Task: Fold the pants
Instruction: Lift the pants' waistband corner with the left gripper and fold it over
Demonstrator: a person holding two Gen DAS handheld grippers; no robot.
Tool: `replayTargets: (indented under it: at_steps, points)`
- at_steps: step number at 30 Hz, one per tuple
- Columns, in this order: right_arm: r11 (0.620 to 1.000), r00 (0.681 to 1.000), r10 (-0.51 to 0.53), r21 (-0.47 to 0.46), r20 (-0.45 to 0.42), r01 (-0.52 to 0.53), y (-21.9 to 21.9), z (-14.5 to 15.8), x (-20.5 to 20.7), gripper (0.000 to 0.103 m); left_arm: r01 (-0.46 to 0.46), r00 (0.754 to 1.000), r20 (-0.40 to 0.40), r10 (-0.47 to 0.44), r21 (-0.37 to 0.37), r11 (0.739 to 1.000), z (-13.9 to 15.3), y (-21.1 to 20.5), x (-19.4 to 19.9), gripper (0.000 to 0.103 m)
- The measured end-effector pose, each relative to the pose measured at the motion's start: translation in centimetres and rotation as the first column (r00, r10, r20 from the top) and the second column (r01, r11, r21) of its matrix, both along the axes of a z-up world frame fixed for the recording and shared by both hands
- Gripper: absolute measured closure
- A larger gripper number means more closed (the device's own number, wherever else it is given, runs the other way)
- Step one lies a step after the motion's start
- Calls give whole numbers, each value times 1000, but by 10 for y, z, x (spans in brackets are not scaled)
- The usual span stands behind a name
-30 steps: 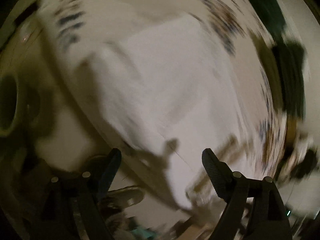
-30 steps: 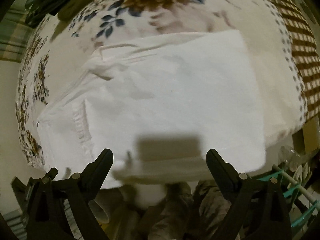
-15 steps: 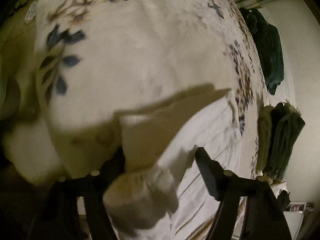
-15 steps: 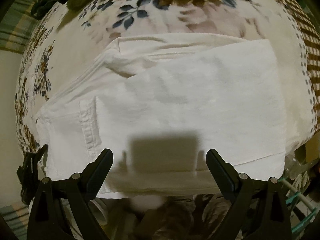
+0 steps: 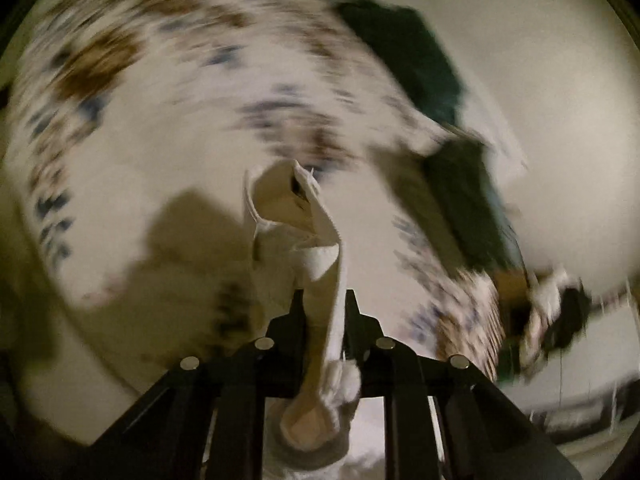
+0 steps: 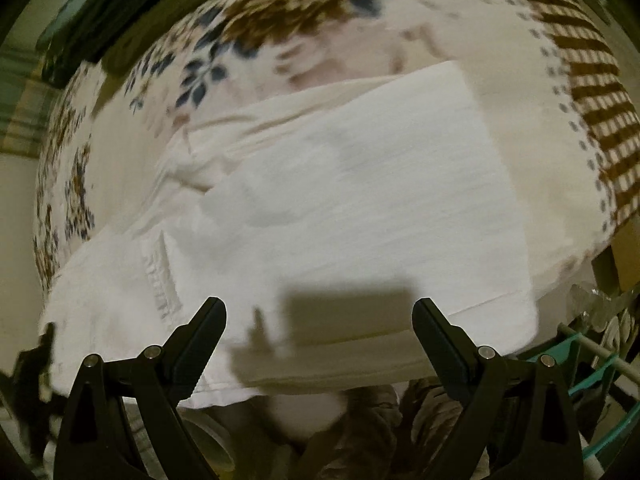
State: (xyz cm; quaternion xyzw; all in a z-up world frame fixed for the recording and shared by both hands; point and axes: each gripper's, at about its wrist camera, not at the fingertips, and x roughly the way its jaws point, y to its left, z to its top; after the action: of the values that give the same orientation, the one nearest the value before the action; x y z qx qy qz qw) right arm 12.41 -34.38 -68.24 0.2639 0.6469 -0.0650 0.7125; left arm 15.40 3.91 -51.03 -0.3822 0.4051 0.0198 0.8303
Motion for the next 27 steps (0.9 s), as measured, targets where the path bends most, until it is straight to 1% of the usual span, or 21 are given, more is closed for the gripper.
replayTargets:
  at_steps: [2, 3, 4, 6, 8, 9, 10, 11, 12, 14, 15, 17, 18, 19, 20, 22, 23, 24, 25, 26, 27]
  points:
    - [999, 999, -35, 2, 13, 35, -17, 6, -6, 7, 114, 992, 42, -115, 25, 993, 24, -46, 6, 90]
    - [999, 998, -53, 4, 20, 53, -27, 8, -10, 7, 154, 987, 49, -156, 38, 987, 29, -65, 6, 90]
    - [997, 997, -72, 6, 28, 72, -38, 12, -14, 7, 216, 974, 54, -220, 66, 974, 35, -95, 8, 90]
    - [994, 994, -106, 3, 40, 106, -61, 18, -22, 7, 321, 944, 52, -325, 68, 945, 36, -147, 6, 90]
    - [989, 988, -146, -4, 47, 146, -89, 23, -34, 7, 430, 902, 20, -432, 62, 901, 26, -210, 3, 90]
    - [986, 985, -164, -8, 48, 165, -103, 25, -40, 7, 459, 888, 9, -461, 58, 886, 21, -229, 1, 90]
    - [981, 980, -191, -15, 50, 192, -120, 28, -49, 7, 504, 863, -10, -505, 66, 861, 13, -257, -1, 90]
    - [978, 977, -208, -21, 52, 209, -132, 30, -55, 7, 557, 830, -31, -556, 87, 826, 2, -287, -4, 90]
    - [973, 972, -228, -35, 51, 230, -150, 32, -62, 7, 584, 811, -46, -583, 96, 806, -4, -304, -5, 90]
    - [966, 968, -249, -56, 45, 251, -174, 32, -73, 7, 657, 754, -123, -646, 107, 746, -29, -345, -9, 89]
    - [963, 965, -261, -64, 39, 263, -189, 32, -79, 7, 691, 719, -199, -666, 102, 716, -48, -365, -6, 86]
    - [958, 961, -275, -72, 30, 276, -210, 30, -87, 7, 718, 678, -291, -674, 70, 692, -69, -380, -4, 77]
    - [956, 959, -281, -74, 28, 283, -219, 30, -90, 7, 729, 658, -312, -685, 35, 684, -76, -383, -4, 72]
    - [955, 957, -288, -69, 28, 289, -228, 29, -91, 7, 745, 638, -302, -708, 10, 667, -76, -385, -9, 67]
    - [954, 956, -291, -58, 29, 293, -233, 28, -92, 7, 759, 626, -299, -721, 17, 651, -73, -386, -14, 63]
    - [956, 955, -294, -9, 40, 294, -240, 26, -91, 7, 778, 608, -305, -733, 48, 626, -60, -382, -22, 31]
    - [956, 955, -293, 11, 43, 292, -242, 25, -90, 7, 777, 608, -301, -735, 39, 628, -51, -375, -26, 29]
    - [957, 956, -289, 33, 44, 288, -242, 24, -89, 7, 771, 615, -298, -730, 35, 636, -47, -368, -27, 29]
    - [959, 959, -279, 70, 46, 276, -238, 22, -86, 7, 755, 634, -298, -714, 41, 654, -38, -355, -31, 29]
    - [959, 961, -272, 96, 48, 266, -234, 21, -82, 7, 732, 663, -300, -686, 67, 678, -29, -339, -34, 29]
    - [958, 964, -261, 134, 51, 252, -229, 20, -77, 7, 714, 683, -306, -663, 90, 694, -27, -329, -35, 29]
